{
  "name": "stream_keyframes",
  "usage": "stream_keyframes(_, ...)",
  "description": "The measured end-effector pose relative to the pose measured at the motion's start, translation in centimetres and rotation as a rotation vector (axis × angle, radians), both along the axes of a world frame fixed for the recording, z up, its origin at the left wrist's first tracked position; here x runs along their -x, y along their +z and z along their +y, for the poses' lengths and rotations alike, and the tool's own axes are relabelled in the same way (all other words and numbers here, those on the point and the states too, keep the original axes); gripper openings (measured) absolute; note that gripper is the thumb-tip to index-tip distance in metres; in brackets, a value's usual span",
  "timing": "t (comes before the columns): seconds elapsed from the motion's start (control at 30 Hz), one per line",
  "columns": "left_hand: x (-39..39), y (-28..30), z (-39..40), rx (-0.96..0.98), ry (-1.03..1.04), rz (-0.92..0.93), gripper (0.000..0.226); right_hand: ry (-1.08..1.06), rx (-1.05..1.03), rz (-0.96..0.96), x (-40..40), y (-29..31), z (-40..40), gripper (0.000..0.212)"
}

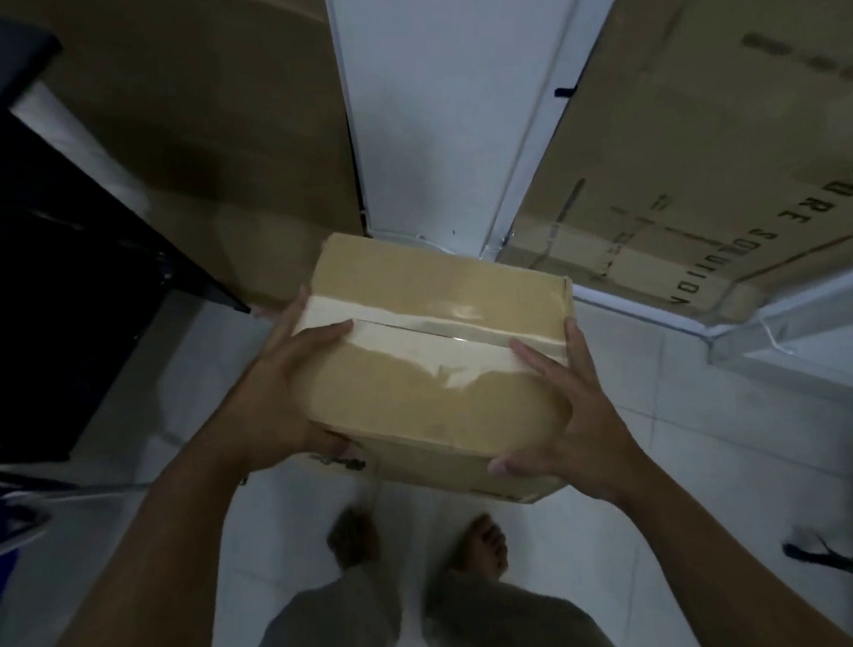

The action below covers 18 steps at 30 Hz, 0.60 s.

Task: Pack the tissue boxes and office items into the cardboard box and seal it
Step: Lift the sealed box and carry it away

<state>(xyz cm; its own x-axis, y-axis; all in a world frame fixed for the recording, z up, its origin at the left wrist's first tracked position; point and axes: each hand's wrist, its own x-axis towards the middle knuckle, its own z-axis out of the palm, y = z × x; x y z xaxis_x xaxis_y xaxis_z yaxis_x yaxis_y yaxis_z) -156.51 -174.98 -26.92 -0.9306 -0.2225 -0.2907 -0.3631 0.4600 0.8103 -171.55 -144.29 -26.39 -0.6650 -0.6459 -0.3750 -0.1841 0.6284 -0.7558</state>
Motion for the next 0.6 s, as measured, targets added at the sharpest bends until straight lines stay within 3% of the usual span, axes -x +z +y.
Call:
stream_keyframes(0.33,9.4,-23.8,-6.8,0.04,0.01,-0.016,0.122,-0.048,0.023,0.058,7.4,-25.4,-6.5,0.127)
stream_keyframes(0.6,14.1,-37.4,-11.6,0.093,-0.009,0.003,0.125,-0.041,0.027,0.142,11.7,-38.5,-11.0,0.132)
